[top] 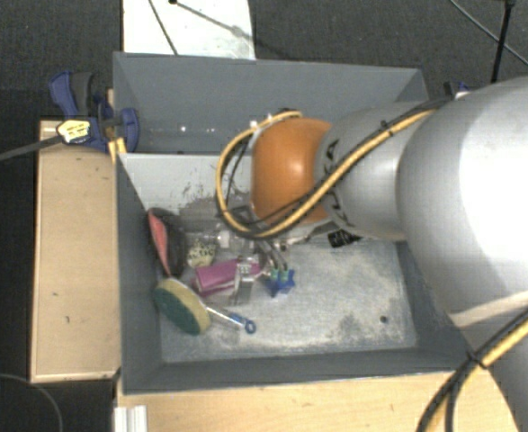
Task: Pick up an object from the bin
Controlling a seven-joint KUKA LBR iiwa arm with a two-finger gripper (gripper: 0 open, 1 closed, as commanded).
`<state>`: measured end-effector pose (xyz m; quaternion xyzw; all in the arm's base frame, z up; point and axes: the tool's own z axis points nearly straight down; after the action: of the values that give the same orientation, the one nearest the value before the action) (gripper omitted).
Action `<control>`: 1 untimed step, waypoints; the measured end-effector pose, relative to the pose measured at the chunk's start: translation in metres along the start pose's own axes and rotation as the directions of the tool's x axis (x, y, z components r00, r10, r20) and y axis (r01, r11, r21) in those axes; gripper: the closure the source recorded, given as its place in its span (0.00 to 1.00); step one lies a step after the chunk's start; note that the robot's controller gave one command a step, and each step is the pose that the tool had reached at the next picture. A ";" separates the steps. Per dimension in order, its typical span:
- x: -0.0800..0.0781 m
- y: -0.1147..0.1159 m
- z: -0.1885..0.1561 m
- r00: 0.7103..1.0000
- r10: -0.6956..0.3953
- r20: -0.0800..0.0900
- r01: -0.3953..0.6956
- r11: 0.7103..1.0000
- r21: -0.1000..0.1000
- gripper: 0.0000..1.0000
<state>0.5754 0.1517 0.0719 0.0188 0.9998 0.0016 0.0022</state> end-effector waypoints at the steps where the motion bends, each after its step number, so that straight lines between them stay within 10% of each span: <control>1: 0.000 -0.002 0.000 1.000 0.005 -0.002 -0.005 1.000 0.001 1.00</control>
Offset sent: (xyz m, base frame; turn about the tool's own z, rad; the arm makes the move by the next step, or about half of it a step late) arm 0.0000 0.0000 0.0000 0.0000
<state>0.5756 0.1492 0.0721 0.0216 0.9998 0.0013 0.0014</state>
